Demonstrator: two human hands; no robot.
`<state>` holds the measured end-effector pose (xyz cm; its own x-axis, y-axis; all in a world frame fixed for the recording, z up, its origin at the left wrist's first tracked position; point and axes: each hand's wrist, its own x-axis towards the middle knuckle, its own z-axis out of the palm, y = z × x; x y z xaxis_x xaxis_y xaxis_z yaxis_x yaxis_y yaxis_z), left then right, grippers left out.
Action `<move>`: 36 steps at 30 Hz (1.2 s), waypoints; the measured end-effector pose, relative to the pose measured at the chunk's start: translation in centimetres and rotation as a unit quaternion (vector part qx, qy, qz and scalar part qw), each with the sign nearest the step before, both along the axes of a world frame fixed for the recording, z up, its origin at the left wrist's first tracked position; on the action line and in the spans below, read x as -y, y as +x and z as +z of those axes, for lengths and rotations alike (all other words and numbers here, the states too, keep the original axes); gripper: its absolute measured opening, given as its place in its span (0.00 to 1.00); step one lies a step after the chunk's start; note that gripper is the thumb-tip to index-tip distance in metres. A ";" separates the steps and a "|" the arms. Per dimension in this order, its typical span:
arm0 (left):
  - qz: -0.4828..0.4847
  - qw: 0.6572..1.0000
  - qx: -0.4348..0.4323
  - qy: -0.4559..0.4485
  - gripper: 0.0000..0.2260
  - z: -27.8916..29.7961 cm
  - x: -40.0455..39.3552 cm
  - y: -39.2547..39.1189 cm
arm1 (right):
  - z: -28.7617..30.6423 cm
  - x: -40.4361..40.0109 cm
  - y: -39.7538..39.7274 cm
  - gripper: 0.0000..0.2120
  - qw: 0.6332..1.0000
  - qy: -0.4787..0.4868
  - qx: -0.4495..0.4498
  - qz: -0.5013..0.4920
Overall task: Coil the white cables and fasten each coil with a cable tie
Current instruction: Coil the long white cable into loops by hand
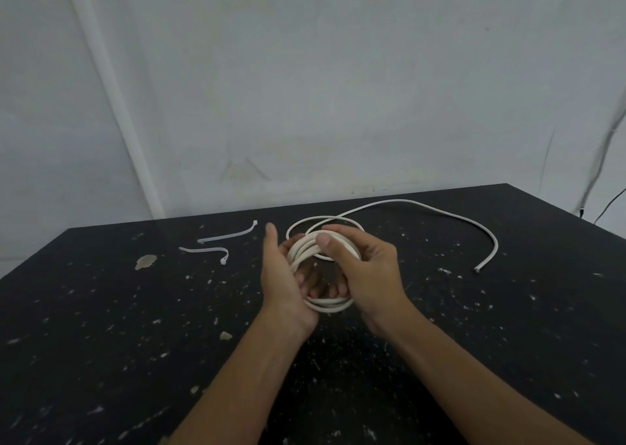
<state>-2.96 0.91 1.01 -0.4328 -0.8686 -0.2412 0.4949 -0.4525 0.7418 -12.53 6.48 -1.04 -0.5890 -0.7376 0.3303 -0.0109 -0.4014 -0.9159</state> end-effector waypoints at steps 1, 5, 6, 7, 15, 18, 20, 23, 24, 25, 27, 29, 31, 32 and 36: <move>-0.002 1.000 -0.017 0.011 0.24 0.3 0.2 0.3 | 0.0 -0.1 0.1 0.05 1.000 -0.006 0.001 0.014; -0.052 0.996 -0.043 -0.051 0.27 -0.2 1.1 1.0 | 0.2 -0.1 0.4 0.05 0.999 -0.022 0.016 0.034; -0.071 0.993 -0.022 -0.089 0.27 -0.4 1.1 0.9 | 0.3 -0.1 0.5 0.05 0.999 -0.024 0.021 0.020; -0.087 0.987 0.013 -0.133 0.27 -0.4 1.2 0.8 | 0.2 -0.2 0.3 0.05 0.999 -0.024 0.024 0.001; -0.023 0.797 0.294 -0.527 0.21 0.5 2.3 1.7 | -0.3 -0.7 -1.5 0.09 0.985 0.024 -0.170 0.006; 0.048 0.792 0.326 -0.514 0.26 -0.2 0.2 0.4 | 0.2 -0.4 -0.7 0.07 0.992 0.007 -0.129 -0.005; 0.095 0.825 0.299 -0.470 0.31 -0.2 -0.1 -0.3 | 0.8 -0.2 -0.4 0.12 0.993 -0.012 -0.106 -0.048; 0.063 0.856 0.269 -0.437 0.31 0.5 0.5 -0.3 | 1.5 0.5 -0.1 0.22 0.987 -0.017 -0.107 -0.119; 0.055 0.838 0.287 -0.461 0.30 0.7 0.8 0.0 | 1.8 0.7 0.0 0.23 0.985 -0.022 -0.108 -0.130; 0.061 0.807 0.314 -0.496 0.28 0.8 1.1 0.3 | 2.1 0.9 0.2 0.23 0.984 -0.024 -0.115 -0.137; 0.088 0.769 0.331 -0.539 0.24 1.3 1.8 1.0 | 2.9 1.5 0.8 0.21 0.980 -0.020 -0.138 -0.140; 0.102 0.774 0.294 -0.552 0.20 2.0 2.3 1.9 | 3.8 2.7 1.4 0.21 0.980 -0.010 -0.148 -0.135; 0.113 0.798 0.245 -0.539 0.15 2.5 3.2 2.6 | 4.6 4.4 2.2 0.20 0.982 -0.004 -0.143 -0.126; 0.120 0.816 0.224 -0.519 0.13 2.6 3.8 3.0 | 4.7 5.4 2.7 0.20 0.982 -0.002 -0.142 -0.125; 0.182 0.851 0.226 -0.438 0.05 1.8 7.4 5.4 | 4.4 9.7 5.2 0.18 0.980 0.044 -0.163 -0.108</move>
